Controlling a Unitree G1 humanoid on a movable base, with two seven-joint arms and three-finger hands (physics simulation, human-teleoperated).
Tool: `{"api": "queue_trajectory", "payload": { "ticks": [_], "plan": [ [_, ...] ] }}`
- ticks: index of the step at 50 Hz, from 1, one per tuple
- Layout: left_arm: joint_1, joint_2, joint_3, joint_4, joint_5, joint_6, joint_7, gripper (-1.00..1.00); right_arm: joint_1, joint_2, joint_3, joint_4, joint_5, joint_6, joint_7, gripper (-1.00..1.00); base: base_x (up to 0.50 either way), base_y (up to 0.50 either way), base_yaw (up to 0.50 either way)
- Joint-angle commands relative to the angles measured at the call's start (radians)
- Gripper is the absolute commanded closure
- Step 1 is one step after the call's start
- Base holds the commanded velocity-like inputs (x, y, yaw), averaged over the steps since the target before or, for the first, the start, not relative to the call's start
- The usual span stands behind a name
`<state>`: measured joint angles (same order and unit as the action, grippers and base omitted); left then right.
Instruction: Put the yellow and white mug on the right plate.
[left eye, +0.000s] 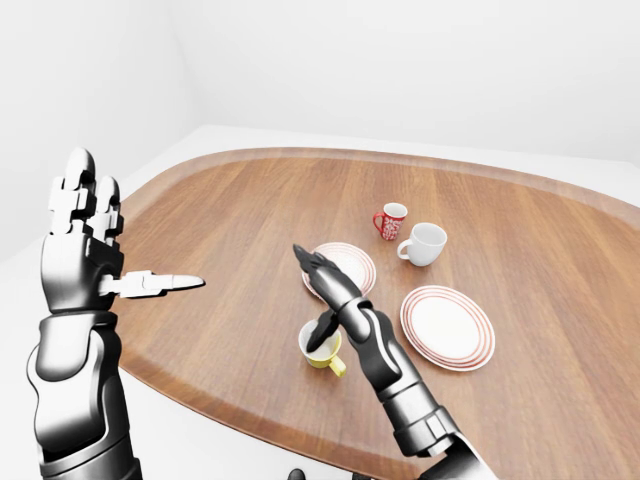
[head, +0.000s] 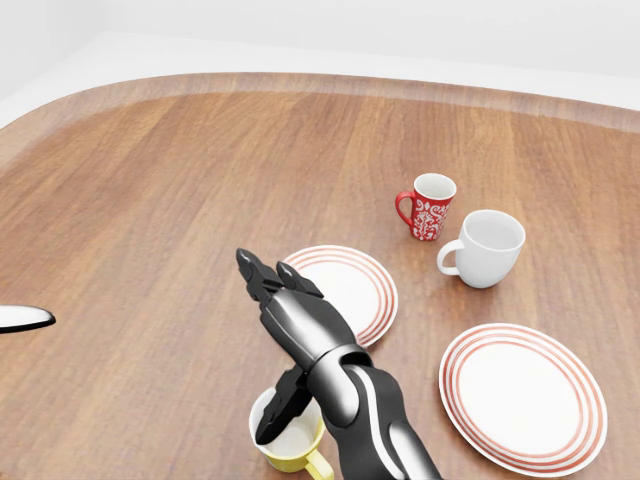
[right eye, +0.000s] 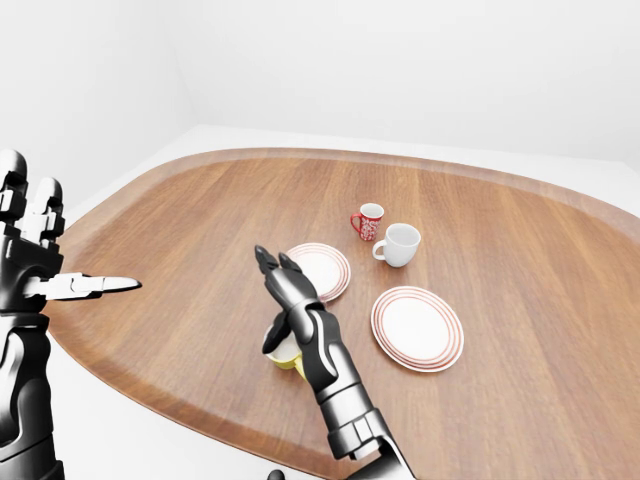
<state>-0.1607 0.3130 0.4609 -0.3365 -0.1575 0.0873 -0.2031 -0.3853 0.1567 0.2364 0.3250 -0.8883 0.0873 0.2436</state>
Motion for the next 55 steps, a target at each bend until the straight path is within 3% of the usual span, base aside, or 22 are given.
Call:
{"api": "queue_trajectory", "payload": {
  "ticks": [1,38,43,55],
  "plan": [
    [0.0,-0.001,0.0,-0.001,0.002,0.0,-0.002,-1.0,0.037,-0.003,0.004,0.099,0.016,0.0,-0.074,-1.0,0.0,0.0,0.0],
    [0.006,-0.008,-0.007,0.001,0.013,0.0,-0.009,-1.0,-0.045,-0.014,-0.033,0.434,0.049,0.0,-0.23,-1.0,0.0,0.0,0.0],
    [0.007,-0.008,-0.008,0.002,0.014,0.0,-0.01,-1.0,-0.069,-0.014,-0.041,0.521,0.055,-0.028,-0.269,-1.0,0.0,0.0,0.0],
    [0.008,-0.013,-0.012,-0.001,0.018,0.0,-0.011,-1.0,-0.098,-0.005,-0.043,0.581,0.054,-0.038,-0.286,-1.0,0.0,0.0,0.0]
  ]
}}
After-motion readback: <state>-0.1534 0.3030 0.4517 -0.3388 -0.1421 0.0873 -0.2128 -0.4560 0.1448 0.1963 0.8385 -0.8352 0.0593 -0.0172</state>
